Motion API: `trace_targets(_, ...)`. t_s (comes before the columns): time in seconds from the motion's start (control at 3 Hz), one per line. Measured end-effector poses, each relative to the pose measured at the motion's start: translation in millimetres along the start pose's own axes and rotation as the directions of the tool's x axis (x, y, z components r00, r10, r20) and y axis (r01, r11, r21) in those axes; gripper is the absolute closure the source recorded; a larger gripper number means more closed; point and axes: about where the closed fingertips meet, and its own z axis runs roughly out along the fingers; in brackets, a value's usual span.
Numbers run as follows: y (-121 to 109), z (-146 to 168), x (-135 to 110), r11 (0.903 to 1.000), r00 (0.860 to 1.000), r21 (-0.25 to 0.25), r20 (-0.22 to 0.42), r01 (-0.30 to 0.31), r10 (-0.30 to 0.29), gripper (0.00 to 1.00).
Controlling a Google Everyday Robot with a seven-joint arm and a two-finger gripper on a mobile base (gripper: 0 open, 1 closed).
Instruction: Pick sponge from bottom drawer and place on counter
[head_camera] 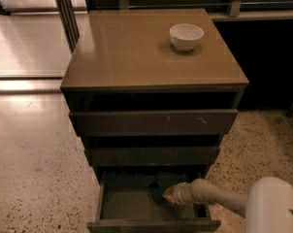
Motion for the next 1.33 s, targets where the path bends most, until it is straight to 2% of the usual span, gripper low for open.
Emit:
trace_targets(0.33, 5, 20, 4, 0.9983, 0.998, -0.017, -0.034, 0.055, -0.056, 0.36)
trace_targets(0.67, 7, 32, 7, 0.9966, 0.996, -0.027, -0.035, 0.078, -0.079, 0.13)
trace_targets(1.0, 7, 42, 9, 0.9959, 0.996, -0.031, -0.021, 0.085, -0.086, 0.00)
trace_targets(1.33, 4, 47, 8, 0.9958, 0.996, -0.025, 0.003, 0.088, -0.088, 0.00)
